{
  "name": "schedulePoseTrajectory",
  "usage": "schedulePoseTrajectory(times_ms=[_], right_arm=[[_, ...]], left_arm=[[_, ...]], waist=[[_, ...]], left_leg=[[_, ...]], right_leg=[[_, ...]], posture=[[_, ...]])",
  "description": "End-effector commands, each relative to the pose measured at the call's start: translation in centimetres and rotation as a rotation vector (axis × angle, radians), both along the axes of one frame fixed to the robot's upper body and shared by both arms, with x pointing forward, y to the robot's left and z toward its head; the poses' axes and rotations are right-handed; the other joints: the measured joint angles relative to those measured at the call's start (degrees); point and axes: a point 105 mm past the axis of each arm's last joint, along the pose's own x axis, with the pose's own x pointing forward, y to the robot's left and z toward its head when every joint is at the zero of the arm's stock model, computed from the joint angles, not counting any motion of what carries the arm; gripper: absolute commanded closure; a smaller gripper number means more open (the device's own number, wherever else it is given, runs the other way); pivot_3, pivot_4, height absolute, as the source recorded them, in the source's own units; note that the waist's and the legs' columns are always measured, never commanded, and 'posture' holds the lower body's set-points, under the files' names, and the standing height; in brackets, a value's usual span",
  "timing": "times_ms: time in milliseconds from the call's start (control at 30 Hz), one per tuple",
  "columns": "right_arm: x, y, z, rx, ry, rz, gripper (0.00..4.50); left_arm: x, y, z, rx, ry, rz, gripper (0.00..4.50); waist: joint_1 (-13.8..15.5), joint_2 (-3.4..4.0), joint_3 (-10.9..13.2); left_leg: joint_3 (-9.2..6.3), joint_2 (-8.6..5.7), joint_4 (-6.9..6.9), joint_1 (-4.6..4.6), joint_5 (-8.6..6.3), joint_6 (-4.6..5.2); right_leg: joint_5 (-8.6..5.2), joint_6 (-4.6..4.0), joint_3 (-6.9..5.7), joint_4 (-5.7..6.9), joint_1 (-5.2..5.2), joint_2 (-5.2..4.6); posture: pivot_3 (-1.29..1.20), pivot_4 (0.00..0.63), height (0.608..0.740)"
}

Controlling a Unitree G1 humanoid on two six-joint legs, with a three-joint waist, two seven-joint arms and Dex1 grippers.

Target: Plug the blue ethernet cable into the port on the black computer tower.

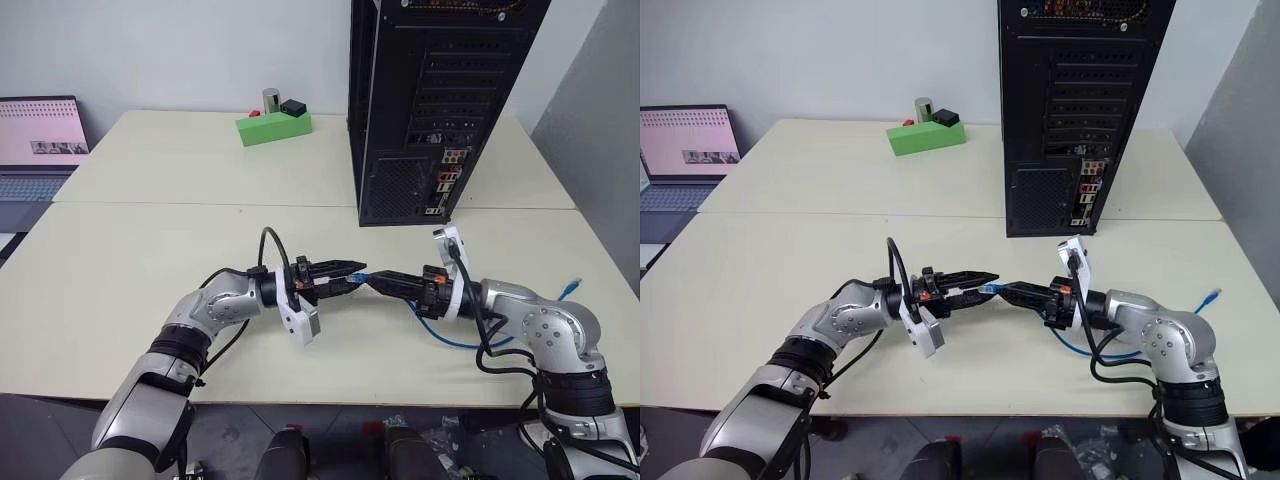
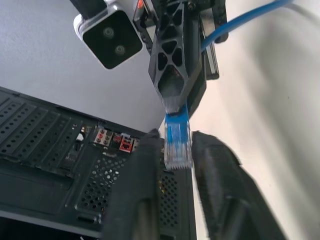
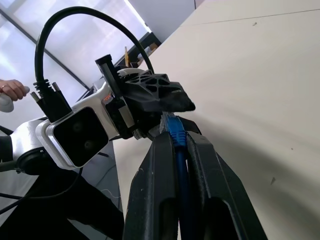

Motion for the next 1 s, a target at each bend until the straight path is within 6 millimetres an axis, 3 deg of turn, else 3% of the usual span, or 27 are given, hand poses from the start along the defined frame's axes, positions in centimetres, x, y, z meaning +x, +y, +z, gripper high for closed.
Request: schedulePoseTrajectory(times_ms=[33,200,333,433,567,700,900,1000], right_arm=[[-0.1,-0.2,1.4,0.017,-0.043,0.009,4.50],[1.2,-2.1,1.9,-0.045,-0.142,-0.146,4.50],[2.4,-4.2,2.9,-0.110,-0.259,-0.351,4.50],[3.0,-5.8,3.2,-0.179,-0.340,-0.509,4.50],[3.5,-7.2,4.1,-0.260,-0.458,-0.711,4.50],[4.8,-8.1,5.3,-0.309,-0.537,-0.922,4.50],[5.9,-8.0,6.1,-0.292,-0.550,-1.066,4.50],[7.1,-8.1,6.0,-0.297,-0.538,-1.146,4.50]], left_arm=[[0.6,0.5,0.3,-0.015,0.016,0.039,2.27],[1.9,1.4,-1.2,-0.049,0.235,0.149,1.35],[0.8,0.4,-0.3,-0.190,0.466,0.114,0.54],[0.2,-0.9,0.6,-0.277,0.624,0.095,0.51],[0.8,-2.8,2.9,-0.438,0.801,0.141,0.51],[1.9,-4.4,5.2,-0.506,0.820,0.215,0.51],[3.2,-5.3,6.2,-0.598,0.904,0.308,0.51],[3.6,-5.6,6.8,-0.624,0.860,0.348,0.51]], waist=[[0.00,0.00,0.00],[-0.03,0.00,0.00],[-0.05,0.02,-0.01],[0.00,0.02,-0.01],[0.00,0.02,-0.01],[-0.20,0.02,-0.01],[-0.40,0.04,-0.02],[-0.30,0.03,-0.02]], left_leg=[[0.00,0.00,0.00,0.00,0.00,0.00],[0.00,0.00,0.00,0.00,0.00,0.00],[0.00,0.01,-0.02,-0.02,0.00,0.00],[-0.03,0.03,-0.02,-0.04,0.00,0.00],[-0.03,0.00,0.00,-0.04,0.00,0.00],[-0.06,0.03,-0.01,-0.01,0.00,0.00],[-0.03,0.03,-0.03,0.01,0.01,-0.01],[-0.03,0.03,-0.03,0.01,0.01,-0.01]], right_leg=[[0.00,0.00,0.00,0.00,0.00,0.00],[0.00,0.00,0.00,0.00,-0.01,0.00],[0.00,0.00,0.01,-0.02,-0.03,-0.01],[0.00,0.00,-0.01,0.00,-0.03,0.00],[0.00,0.00,0.01,-0.01,0.00,-0.01],[-0.01,0.01,0.00,0.02,-0.01,0.07],[-0.01,0.00,0.05,-0.01,-0.01,0.07],[-0.01,0.00,0.04,0.00,-0.02,0.07]], posture=[[0.00,0.150,0.740],[0.00,0.150,0.740],[0.00,0.150,0.740],[0.00,0.150,0.740],[0.00,0.150,0.740],[0.00,0.150,0.740],[0.00,0.150,0.740],[0.00,0.150,0.740]])
